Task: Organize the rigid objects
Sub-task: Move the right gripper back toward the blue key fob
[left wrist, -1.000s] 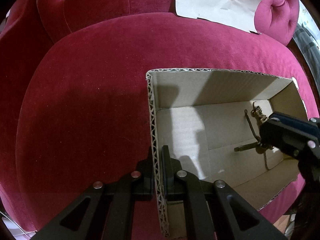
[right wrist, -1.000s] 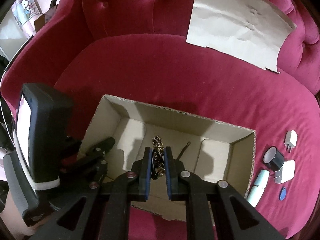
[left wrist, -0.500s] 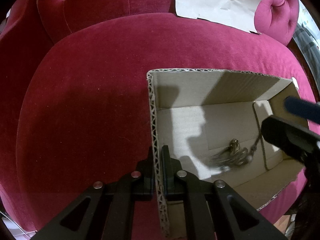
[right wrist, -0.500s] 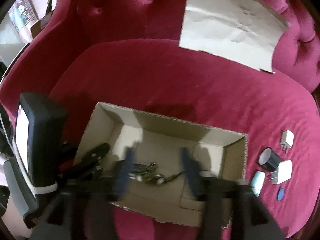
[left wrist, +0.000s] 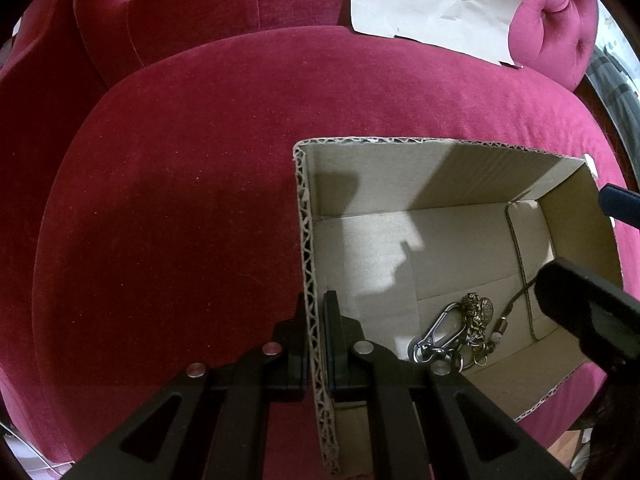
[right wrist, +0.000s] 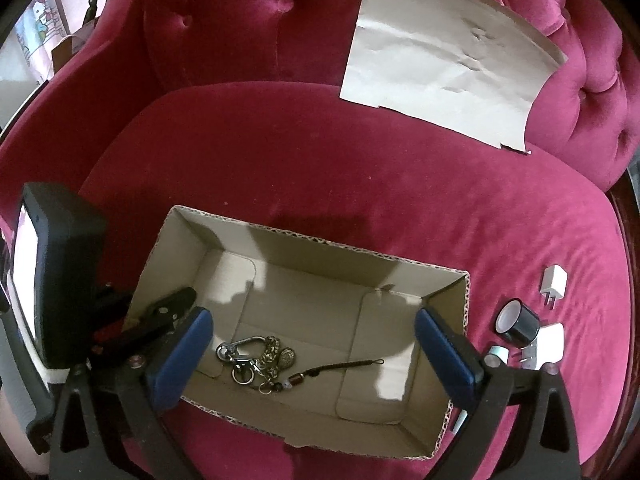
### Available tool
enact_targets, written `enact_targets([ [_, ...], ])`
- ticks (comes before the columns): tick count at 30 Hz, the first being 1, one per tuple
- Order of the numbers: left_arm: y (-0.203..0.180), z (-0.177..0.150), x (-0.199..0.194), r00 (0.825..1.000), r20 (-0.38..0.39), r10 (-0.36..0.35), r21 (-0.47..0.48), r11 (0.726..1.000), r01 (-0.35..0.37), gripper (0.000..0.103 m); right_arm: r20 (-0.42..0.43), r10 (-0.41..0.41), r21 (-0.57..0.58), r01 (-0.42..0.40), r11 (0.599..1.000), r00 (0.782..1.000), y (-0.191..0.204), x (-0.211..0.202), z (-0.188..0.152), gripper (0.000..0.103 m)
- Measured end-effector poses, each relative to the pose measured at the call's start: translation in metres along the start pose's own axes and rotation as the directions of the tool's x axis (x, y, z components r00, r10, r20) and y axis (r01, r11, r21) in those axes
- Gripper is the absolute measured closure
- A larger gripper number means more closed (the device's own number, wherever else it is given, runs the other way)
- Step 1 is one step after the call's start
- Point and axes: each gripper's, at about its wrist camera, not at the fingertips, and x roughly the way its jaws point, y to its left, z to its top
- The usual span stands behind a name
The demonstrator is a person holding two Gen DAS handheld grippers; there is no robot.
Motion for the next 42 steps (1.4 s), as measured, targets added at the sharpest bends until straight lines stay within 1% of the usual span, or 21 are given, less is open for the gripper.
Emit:
enact_targets([
  [4, 0.0, 0.0, 0.001, 1.0, 0.001, 0.003, 0.003, 1.0, -0.003, 0.097, 0.004, -0.012, -0.002, 0.012, 1.0, 1.0, -0.002, -0.006, -0.002, 0.0],
  [11, 0.0, 0.0, 0.0, 1.0, 0.002, 0.006, 0.004, 1.0, -0.006, 0.097, 0.014, -0.015, 0.026, 0.014, 1.0, 1.0, -0.016, -0.02, -0.004, 0.0],
  [16, -0.001, -0.001, -0.001, 1.0, 0.005, 0.007, 0.001, 1.0, -0.007, 0.097, 0.031, -0.03, 0.041, 0.029, 0.999, 0.999, -0.029, -0.031, -0.005, 0.0],
  [27, -0.003, -0.003, -0.004, 1.0, 0.011, 0.016, 0.005, 1.0, -0.016, 0.098, 0.036, -0.044, 0.096, 0.04, 0.995, 0.998, -0.067, -0.049, -0.01, 0.0],
  [33, -0.003, -0.002, -0.004, 1.0, 0.009, 0.013, 0.004, 1.0, -0.013, 0.098, 0.031, -0.081, 0.107, 0.078, 0.991, 0.996, -0.092, -0.056, -0.015, 0.0],
  [42, -0.004, -0.002, -0.004, 1.0, 0.009, 0.014, 0.003, 1.0, -0.014, 0.098, 0.007, -0.145, 0.154, 0.143, 0.978, 0.989, -0.135, -0.063, -0.029, 0.0],
])
